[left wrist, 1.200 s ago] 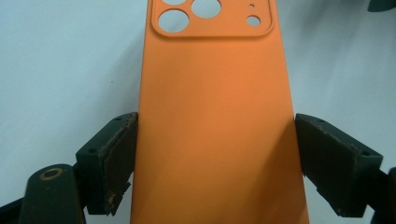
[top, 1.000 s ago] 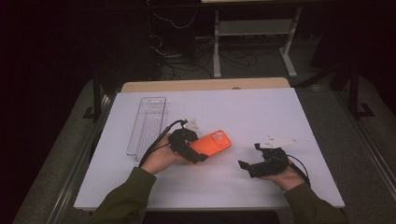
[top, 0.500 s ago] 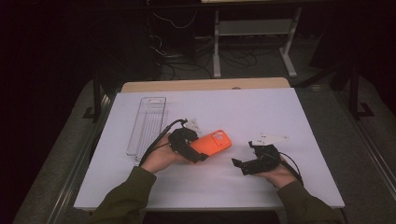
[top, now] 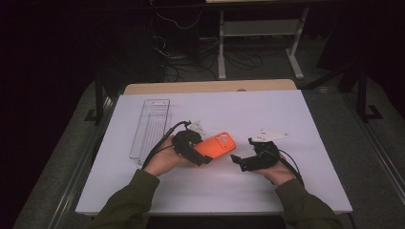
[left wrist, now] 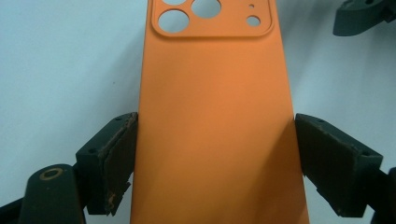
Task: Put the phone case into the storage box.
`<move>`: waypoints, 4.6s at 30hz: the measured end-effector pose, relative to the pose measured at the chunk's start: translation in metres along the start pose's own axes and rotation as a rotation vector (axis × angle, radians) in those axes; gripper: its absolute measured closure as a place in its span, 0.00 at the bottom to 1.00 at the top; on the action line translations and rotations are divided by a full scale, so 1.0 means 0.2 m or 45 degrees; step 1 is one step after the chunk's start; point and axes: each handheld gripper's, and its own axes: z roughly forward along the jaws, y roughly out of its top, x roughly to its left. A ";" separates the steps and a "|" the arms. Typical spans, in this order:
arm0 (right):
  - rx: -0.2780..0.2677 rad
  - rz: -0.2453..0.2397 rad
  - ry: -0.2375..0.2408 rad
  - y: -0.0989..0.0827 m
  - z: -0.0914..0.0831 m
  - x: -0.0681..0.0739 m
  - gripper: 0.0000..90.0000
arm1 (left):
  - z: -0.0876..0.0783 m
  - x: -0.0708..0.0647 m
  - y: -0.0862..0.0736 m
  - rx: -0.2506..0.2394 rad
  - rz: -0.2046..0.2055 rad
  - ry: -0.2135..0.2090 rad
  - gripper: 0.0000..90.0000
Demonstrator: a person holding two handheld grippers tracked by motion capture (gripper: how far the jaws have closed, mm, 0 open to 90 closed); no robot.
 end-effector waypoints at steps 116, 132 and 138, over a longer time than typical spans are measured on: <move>0.039 -1.293 -0.609 -0.07 0.11 0.23 0.04 | -0.02 -0.01 0.02 -0.014 0.014 -0.029 0.18; 0.057 -1.457 -0.675 -0.08 0.12 0.27 0.02 | -0.02 -0.01 0.02 -0.011 0.019 -0.026 0.18; 0.067 -1.492 -0.693 -0.10 0.13 0.28 0.01 | -0.02 -0.01 0.02 -0.009 0.017 -0.026 0.18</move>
